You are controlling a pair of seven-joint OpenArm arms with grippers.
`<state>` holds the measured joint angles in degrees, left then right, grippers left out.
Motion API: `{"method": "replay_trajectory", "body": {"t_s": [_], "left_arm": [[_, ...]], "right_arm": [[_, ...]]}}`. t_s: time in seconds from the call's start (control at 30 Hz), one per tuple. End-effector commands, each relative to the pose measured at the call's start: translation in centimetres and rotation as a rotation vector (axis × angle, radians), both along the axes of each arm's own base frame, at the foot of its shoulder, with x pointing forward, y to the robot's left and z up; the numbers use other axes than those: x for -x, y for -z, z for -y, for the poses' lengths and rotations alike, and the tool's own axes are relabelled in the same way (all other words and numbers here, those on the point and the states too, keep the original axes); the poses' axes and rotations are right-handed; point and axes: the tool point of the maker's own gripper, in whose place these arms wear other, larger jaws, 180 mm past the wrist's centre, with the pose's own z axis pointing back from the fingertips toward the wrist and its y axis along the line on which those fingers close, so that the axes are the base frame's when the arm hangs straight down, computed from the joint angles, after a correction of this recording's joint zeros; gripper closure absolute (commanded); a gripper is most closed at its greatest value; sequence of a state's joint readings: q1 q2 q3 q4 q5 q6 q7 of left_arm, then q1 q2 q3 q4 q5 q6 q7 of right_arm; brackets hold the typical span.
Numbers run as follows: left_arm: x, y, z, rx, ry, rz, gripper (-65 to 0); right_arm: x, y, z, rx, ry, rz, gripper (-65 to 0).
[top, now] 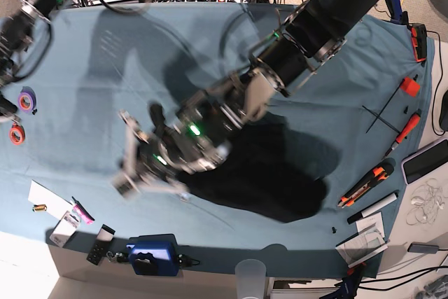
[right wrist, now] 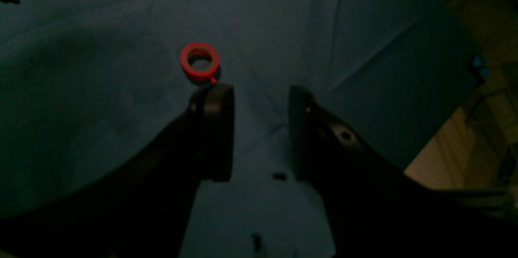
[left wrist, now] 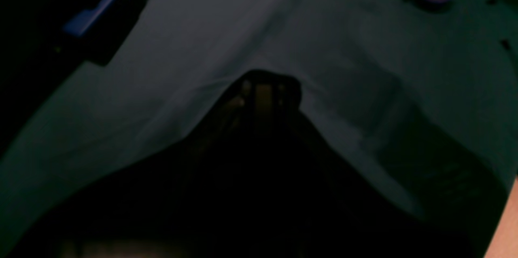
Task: Layout the t-shirt on the table in an organized manner, then fold the t-shirt properly
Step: 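Swing the left gripper across the table and grasp the shirt body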
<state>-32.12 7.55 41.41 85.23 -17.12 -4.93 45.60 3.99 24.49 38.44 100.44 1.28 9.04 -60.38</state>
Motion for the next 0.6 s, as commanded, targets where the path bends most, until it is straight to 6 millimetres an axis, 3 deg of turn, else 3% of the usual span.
{"method": "replay_trajectory", "body": {"t_s": [0.0,0.13,0.23,0.3,0.57], "left_arm": [[0.1,-3.0,1.3,0.066,0.027,0.056,0.0],[-0.1,-2.7,1.1,0.038,0.018,0.065,-0.1],[-0.3,-2.5,0.9,0.021,0.010,0.075,-19.9],[-0.3,-2.4,0.8,0.017,0.004,0.073,-25.8],[-3.6,-2.9,-2.0,-0.077,-0.193,0.129,-25.8]], "right_arm": [[-0.8,-2.0,0.1,0.039,-0.036,0.049,-22.6],[-2.3,-1.6,-1.7,-0.023,-0.149,0.076,-22.6],[-3.0,-1.5,-2.7,-0.055,-0.202,0.097,-22.6],[-3.2,-1.5,-3.0,-0.059,-0.221,0.095,-22.6],[-3.7,-1.5,-3.9,-0.089,-0.265,0.119,-22.6]]}}
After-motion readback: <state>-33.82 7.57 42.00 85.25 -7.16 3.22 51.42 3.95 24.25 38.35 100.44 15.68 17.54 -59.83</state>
